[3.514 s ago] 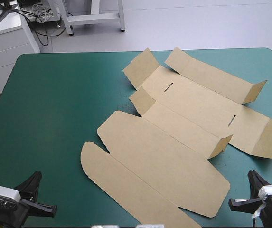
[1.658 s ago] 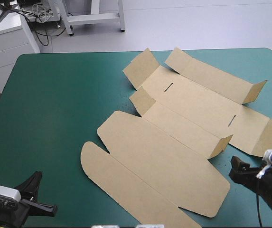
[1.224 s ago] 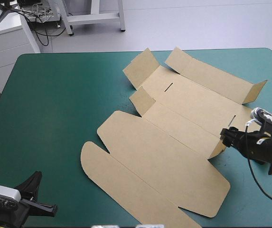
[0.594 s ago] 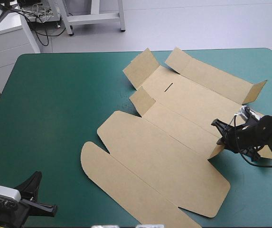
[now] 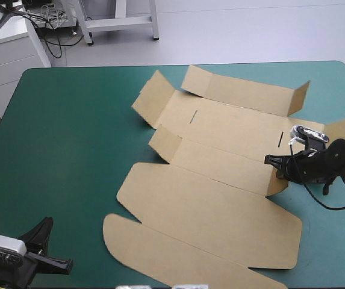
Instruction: Fold the box
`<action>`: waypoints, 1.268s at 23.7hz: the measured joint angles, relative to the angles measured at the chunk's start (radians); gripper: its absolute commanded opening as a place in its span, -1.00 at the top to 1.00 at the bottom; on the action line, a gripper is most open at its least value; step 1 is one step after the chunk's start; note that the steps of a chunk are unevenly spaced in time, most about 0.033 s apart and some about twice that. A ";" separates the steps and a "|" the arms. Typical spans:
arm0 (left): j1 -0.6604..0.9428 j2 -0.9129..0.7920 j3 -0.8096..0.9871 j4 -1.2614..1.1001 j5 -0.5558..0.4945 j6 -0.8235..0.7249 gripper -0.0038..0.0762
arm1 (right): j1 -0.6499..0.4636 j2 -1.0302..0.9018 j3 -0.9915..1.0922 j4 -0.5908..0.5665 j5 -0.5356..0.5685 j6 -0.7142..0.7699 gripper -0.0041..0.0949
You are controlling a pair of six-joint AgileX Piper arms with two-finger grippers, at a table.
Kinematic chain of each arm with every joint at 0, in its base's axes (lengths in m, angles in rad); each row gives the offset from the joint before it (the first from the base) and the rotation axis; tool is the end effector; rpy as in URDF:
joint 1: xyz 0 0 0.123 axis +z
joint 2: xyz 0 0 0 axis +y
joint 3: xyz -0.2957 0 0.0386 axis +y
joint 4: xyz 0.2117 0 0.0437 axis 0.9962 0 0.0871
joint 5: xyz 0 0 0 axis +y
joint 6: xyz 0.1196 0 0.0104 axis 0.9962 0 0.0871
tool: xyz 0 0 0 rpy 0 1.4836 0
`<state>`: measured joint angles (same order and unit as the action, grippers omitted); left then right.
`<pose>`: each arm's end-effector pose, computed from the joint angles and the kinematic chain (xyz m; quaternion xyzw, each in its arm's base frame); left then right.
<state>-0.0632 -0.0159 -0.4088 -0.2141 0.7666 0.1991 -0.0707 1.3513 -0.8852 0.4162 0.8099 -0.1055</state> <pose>-0.0073 -0.0173 0.2553 0.0874 0.7819 -0.0642 0.6138 0.2314 0.0189 0.2594 0.0947 0.9624 0.1569 0.2003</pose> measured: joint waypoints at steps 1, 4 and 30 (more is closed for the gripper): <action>0.000 0.000 0.000 0.000 0.000 0.000 0.93 | 0.000 0.009 -0.016 0.008 0.012 -0.041 0.94; 0.000 0.000 0.000 0.000 0.000 0.000 0.93 | 0.000 0.048 -0.075 0.043 0.057 -0.168 0.94; 0.000 0.000 0.000 0.000 0.000 0.000 0.93 | 0.449 0.656 -0.829 -0.073 0.179 -1.106 0.96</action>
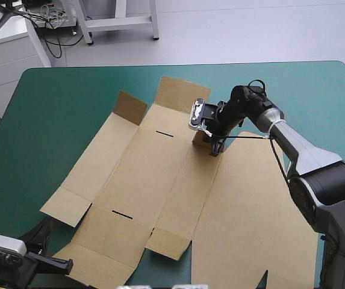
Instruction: Fold the box
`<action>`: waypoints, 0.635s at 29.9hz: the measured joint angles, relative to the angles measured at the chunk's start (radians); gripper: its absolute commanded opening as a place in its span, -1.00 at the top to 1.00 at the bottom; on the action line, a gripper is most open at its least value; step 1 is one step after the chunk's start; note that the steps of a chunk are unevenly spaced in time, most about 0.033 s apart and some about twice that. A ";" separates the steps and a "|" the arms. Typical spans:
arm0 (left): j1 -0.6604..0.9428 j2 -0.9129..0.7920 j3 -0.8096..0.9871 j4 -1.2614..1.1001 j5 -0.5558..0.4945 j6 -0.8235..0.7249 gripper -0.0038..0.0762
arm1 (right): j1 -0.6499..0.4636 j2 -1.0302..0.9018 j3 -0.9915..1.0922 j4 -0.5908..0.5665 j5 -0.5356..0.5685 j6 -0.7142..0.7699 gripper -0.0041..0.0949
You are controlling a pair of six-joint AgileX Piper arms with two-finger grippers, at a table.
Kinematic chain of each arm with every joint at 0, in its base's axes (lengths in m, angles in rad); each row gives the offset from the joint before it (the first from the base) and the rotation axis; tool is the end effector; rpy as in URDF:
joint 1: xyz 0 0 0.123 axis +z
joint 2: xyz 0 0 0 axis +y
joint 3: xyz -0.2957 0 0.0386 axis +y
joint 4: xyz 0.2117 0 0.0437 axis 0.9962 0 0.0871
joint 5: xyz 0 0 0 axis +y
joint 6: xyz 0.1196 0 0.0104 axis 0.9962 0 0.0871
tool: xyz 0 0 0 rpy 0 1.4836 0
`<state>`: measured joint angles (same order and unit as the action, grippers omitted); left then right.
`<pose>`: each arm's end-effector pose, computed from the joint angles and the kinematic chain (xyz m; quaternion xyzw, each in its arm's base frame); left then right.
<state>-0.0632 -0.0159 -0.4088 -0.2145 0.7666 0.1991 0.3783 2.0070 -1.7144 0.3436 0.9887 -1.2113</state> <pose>-0.0073 -0.0173 0.2553 0.0874 0.7819 -0.0644 0.6138 0.3783 0.1867 0.2496 -0.6448 0.7247 0.0697 0.2326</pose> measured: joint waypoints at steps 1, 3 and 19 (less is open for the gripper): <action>0.000 0.000 0.000 -0.001 0.000 0.000 0.93 | 0.005 0.003 -0.001 -0.002 -0.007 -0.028 0.96; 0.000 0.000 0.000 -0.002 0.000 0.000 0.93 | 0.016 0.006 -0.004 -0.005 -0.016 -0.084 0.96; 0.000 0.000 0.000 -0.004 -0.001 0.000 0.93 | 0.060 0.047 -0.011 0.173 -0.091 -0.444 0.81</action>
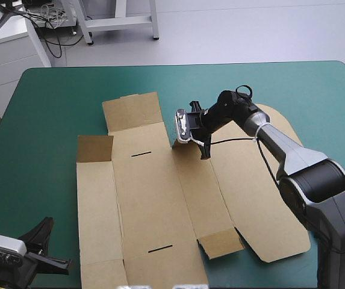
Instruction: Fold the box
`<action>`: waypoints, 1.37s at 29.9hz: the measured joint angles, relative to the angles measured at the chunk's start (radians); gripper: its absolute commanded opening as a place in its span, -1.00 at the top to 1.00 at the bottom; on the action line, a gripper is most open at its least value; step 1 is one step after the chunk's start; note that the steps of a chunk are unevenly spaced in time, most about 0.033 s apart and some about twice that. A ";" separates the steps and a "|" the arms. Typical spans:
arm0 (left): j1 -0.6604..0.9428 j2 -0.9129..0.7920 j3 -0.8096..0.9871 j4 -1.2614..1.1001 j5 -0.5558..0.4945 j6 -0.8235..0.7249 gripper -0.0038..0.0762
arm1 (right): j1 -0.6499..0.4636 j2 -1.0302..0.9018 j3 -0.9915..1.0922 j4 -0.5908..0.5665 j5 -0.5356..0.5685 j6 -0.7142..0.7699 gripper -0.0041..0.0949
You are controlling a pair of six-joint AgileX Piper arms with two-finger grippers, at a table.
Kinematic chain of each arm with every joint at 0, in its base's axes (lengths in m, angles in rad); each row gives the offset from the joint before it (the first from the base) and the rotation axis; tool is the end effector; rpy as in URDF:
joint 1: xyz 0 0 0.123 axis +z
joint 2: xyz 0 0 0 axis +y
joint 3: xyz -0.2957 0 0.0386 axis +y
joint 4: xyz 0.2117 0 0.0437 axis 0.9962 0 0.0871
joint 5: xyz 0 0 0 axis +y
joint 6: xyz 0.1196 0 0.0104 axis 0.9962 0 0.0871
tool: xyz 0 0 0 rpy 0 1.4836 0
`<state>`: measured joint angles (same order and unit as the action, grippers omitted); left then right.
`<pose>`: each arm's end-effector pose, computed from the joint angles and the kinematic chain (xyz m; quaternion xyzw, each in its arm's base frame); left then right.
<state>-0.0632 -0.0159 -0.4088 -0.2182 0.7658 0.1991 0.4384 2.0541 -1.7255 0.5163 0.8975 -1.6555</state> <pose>-0.0073 -0.0176 0.2555 0.0871 0.7816 -0.0662 0.6142 0.3780 0.2284 0.2428 -0.7614 0.5700 0.0695 0.3009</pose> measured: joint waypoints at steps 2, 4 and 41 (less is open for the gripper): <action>0.000 0.000 0.000 -0.001 0.000 0.000 0.93 | 0.000 0.001 0.000 0.003 -0.003 0.011 0.65; 0.000 0.000 0.000 -0.001 0.000 0.000 0.93 | 0.001 0.005 0.000 0.015 -0.007 0.043 0.44; 0.000 0.000 0.000 -0.008 0.000 0.000 0.30 | 0.009 -0.184 -0.119 -0.435 0.030 1.432 0.93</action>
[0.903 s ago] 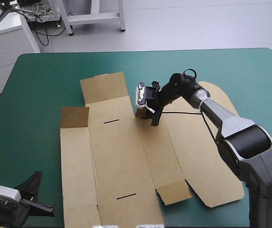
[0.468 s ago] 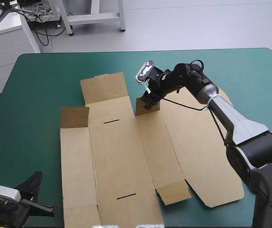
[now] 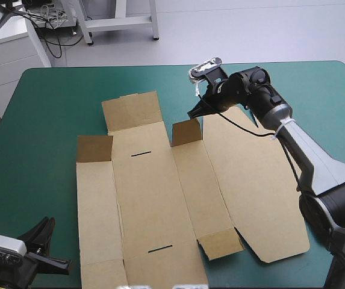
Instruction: Fold the box
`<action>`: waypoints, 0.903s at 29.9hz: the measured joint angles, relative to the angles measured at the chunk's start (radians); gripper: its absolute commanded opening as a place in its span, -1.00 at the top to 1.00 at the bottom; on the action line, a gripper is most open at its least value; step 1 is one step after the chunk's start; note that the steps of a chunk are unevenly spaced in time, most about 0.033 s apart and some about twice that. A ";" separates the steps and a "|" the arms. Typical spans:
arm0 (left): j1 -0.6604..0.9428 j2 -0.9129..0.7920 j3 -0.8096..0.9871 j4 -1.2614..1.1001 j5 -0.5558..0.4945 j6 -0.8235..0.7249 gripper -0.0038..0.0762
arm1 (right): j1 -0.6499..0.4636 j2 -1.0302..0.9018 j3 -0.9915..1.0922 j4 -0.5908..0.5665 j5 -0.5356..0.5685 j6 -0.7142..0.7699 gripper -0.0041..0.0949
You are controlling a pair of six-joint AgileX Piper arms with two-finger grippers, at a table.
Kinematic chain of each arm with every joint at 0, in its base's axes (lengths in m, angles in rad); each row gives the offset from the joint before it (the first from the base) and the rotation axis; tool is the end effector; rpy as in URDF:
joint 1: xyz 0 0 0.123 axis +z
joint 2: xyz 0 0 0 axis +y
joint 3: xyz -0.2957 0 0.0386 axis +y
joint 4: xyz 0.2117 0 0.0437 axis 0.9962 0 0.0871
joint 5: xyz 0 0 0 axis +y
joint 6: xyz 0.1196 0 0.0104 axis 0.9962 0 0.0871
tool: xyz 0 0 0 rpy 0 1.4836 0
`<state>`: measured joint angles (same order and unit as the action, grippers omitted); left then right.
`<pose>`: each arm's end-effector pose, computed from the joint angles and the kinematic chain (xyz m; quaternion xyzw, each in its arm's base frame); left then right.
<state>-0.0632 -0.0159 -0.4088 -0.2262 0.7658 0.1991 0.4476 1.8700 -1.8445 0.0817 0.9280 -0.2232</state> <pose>-0.0074 -0.0182 0.2556 0.0864 0.7813 -0.0701 0.6142 0.3703 0.1865 0.3413 -0.2976 0.8894 0.0775 0.3382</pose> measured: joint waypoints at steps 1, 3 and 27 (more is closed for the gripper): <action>0.000 0.000 0.000 -0.001 0.000 0.000 0.10 | 0.000 0.000 0.000 -0.018 0.013 0.024 0.93; 0.000 0.000 0.000 -0.002 0.000 0.000 -0.28 | 0.000 0.000 0.000 -0.050 0.039 0.061 0.93; 0.000 0.004 -0.024 -0.083 0.003 -0.038 -0.55 | -0.060 -0.566 0.736 -0.141 -0.203 0.234 0.93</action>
<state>-0.0632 -0.0122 -0.4324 -0.3090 0.7685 0.1609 0.3877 1.3038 -1.1086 -0.0590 0.7249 0.0103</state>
